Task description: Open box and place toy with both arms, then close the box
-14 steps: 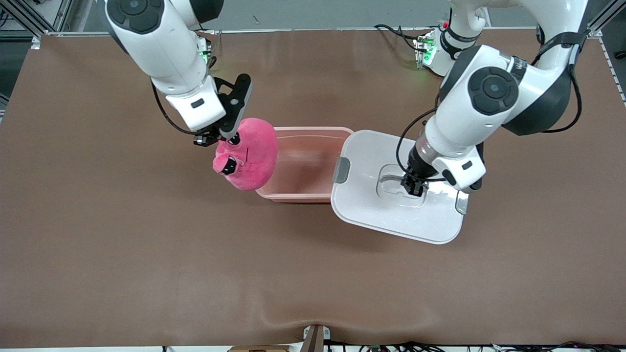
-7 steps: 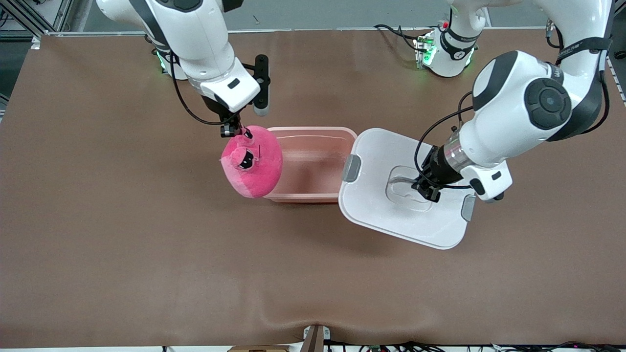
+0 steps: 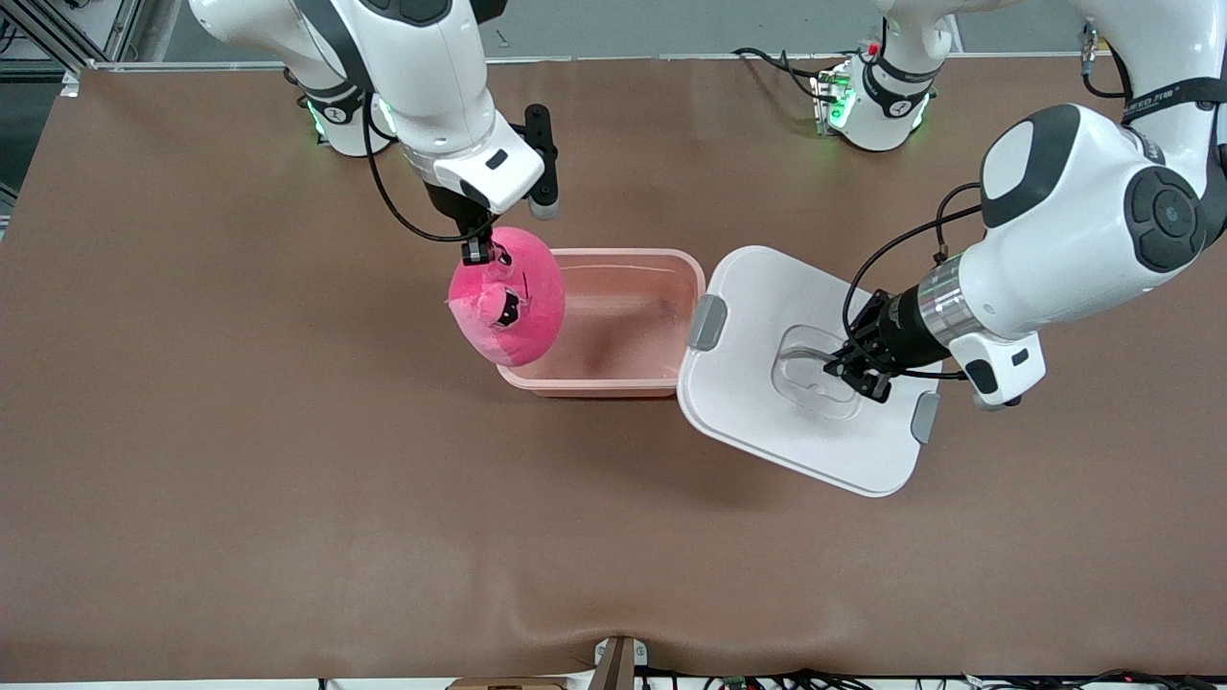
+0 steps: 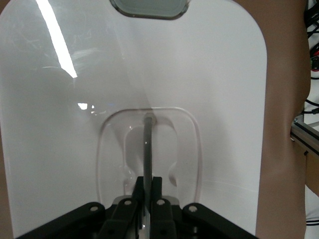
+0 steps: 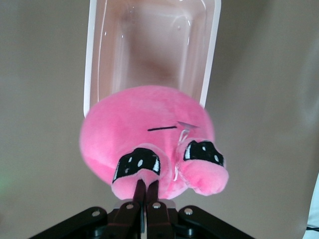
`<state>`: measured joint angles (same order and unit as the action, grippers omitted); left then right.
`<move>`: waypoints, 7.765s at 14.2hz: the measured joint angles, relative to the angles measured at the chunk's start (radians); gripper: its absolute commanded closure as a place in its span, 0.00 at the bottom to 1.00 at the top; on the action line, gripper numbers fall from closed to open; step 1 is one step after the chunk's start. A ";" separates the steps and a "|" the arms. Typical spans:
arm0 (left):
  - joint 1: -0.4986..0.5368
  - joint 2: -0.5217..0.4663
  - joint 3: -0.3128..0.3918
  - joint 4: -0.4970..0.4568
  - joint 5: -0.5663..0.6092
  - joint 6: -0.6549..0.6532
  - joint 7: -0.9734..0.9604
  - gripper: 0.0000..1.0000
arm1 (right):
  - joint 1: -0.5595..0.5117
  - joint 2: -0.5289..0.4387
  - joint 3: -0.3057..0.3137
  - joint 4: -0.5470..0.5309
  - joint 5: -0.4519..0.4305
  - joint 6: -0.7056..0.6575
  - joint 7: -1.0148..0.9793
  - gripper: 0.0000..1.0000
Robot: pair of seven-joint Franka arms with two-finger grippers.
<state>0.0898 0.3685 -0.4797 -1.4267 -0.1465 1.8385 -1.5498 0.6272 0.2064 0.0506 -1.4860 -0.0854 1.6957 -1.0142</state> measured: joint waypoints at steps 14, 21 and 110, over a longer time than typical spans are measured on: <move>0.085 0.013 0.007 -0.021 0.000 -0.096 0.247 1.00 | 0.032 0.042 0.000 -0.003 -0.017 0.018 -0.049 1.00; 0.085 0.022 0.007 -0.021 0.000 -0.096 0.247 1.00 | 0.040 0.043 0.000 -0.018 -0.018 0.017 -0.067 0.65; -0.638 0.256 -0.001 -0.039 0.608 0.238 -1.154 1.00 | -0.712 -0.212 -0.078 -0.134 0.101 -0.064 0.970 0.00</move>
<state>-0.5478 0.6243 -0.4808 -1.4656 0.4612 2.0770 -2.7039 -0.0850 -0.0052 -0.0271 -1.6203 0.0151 1.6318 -0.0437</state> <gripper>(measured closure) 0.930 0.000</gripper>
